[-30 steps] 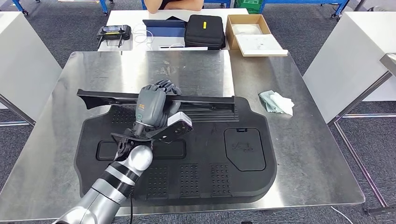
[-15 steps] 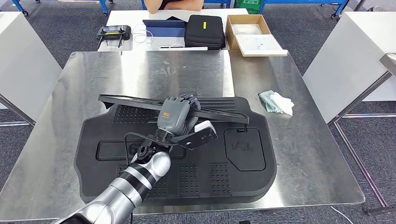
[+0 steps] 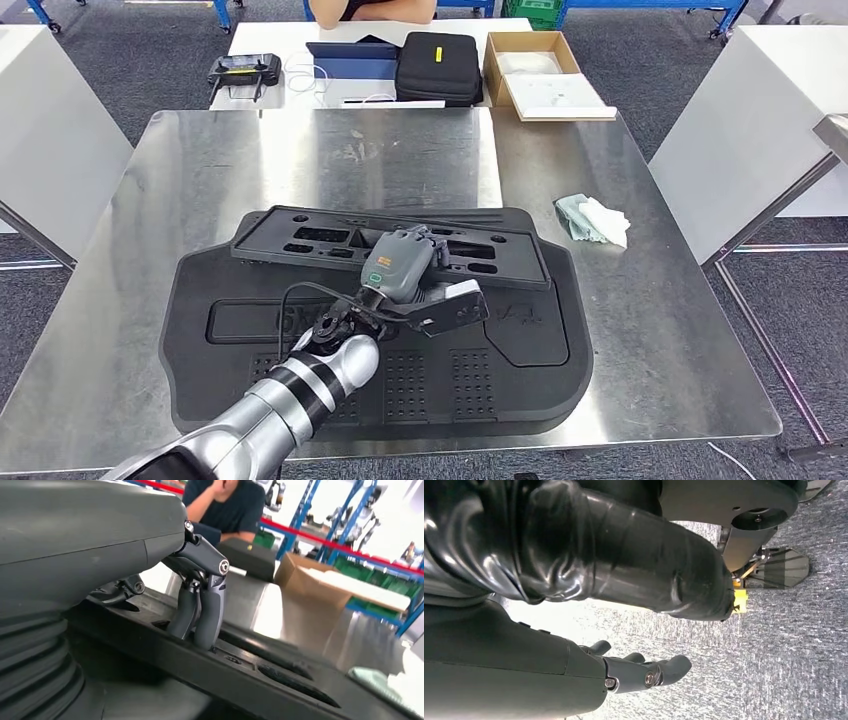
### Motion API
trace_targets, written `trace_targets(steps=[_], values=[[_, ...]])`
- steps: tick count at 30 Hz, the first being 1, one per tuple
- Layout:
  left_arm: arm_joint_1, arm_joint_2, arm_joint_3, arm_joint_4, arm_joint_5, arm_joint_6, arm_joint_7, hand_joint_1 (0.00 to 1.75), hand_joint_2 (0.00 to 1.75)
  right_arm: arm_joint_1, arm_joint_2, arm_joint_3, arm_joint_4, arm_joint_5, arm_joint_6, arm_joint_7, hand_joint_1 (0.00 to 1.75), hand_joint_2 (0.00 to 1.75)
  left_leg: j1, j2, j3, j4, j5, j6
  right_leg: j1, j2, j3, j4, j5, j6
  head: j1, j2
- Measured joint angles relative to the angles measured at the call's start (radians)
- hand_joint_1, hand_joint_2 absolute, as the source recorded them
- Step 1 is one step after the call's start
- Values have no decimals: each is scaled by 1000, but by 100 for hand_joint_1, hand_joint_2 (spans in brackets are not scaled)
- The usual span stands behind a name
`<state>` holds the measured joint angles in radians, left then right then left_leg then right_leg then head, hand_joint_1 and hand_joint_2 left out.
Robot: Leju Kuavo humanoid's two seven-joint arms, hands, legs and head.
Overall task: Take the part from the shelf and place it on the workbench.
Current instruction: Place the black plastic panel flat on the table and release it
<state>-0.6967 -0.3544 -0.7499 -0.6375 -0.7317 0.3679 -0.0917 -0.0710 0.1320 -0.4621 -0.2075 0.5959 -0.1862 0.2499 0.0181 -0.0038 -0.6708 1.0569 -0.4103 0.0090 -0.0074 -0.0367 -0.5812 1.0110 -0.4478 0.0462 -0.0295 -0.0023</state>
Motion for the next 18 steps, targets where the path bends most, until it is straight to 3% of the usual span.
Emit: trace_targets(steps=[11, 18], values=[[-1, 1, 12, -54, -15, -22, -17, 0, 0, 1, 0, -37, 0, 6, 0, -1, 0, 0, 0, 0, 1, 0, 0, 0, 0, 0, 1, 0, 0, 0, 0, 0], [39, 14, 73, -181, -56, 43, -41, 0, 0, 1, 1, -63, 0, 29, -5, -1, 0, 0, 0, 0, 0, 0, 0, 0, 0, 0, 1, 0, 0, 0, 0, 0]])
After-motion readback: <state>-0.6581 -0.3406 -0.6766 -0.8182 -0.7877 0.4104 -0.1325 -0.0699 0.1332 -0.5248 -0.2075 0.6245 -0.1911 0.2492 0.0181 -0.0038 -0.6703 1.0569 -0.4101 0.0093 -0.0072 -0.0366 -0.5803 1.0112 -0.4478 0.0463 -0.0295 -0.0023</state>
